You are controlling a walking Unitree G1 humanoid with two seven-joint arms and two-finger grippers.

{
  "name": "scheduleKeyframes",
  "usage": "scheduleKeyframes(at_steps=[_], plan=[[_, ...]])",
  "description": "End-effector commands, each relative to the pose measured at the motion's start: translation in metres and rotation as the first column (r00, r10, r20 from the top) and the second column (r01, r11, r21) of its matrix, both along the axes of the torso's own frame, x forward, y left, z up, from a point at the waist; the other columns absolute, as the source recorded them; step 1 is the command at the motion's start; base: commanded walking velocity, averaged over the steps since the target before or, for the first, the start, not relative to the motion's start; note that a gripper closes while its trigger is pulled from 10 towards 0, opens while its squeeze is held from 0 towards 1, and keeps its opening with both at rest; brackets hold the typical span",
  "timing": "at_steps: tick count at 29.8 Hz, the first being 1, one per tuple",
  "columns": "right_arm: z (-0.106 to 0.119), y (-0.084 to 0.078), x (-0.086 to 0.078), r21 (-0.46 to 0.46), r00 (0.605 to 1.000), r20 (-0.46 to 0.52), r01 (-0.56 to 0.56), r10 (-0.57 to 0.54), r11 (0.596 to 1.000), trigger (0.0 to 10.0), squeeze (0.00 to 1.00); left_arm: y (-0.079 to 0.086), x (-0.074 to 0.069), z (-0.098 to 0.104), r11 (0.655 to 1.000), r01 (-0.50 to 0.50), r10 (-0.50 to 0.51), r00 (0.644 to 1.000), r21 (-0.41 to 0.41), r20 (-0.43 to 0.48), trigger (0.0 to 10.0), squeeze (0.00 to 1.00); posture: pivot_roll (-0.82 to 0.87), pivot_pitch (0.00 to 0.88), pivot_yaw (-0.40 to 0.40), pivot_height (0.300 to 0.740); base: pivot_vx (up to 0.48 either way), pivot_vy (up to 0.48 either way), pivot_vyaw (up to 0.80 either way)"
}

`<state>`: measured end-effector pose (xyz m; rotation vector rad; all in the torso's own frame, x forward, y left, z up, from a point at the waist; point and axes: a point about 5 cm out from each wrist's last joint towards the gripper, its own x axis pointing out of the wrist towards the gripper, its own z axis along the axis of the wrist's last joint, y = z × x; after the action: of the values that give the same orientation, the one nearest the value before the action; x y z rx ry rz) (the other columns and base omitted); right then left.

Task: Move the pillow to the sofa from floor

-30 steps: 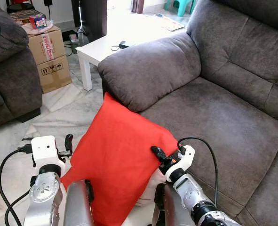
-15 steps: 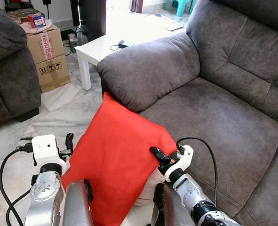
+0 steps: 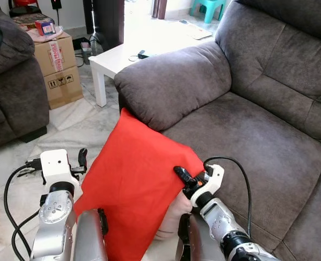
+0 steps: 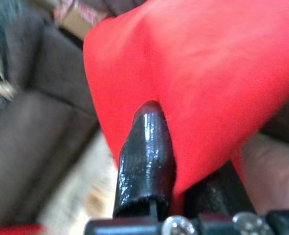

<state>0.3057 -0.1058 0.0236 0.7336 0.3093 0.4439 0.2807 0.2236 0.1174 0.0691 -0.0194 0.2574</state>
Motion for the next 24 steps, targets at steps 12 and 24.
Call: scheduleKeyframes(at_steps=[12,24], plan=[[0.035,-0.036,-0.003,-0.298,0.946,0.318,0.172,-0.072,0.939,10.0,0.0,-0.012,0.009,0.002,0.996,0.088,-0.088,0.996,0.02,0.019,10.0,0.0,0.12,0.0,-0.095,0.517,0.0,0.0,0.0],[0.06,-0.052,-0.019,-0.352,0.884,0.424,0.363,-0.199,0.863,10.0,0.0,-0.023,0.019,0.013,0.985,0.155,-0.161,0.984,0.079,0.074,10.0,0.0,0.07,0.0,-0.057,0.517,0.0,0.0,0.0]])
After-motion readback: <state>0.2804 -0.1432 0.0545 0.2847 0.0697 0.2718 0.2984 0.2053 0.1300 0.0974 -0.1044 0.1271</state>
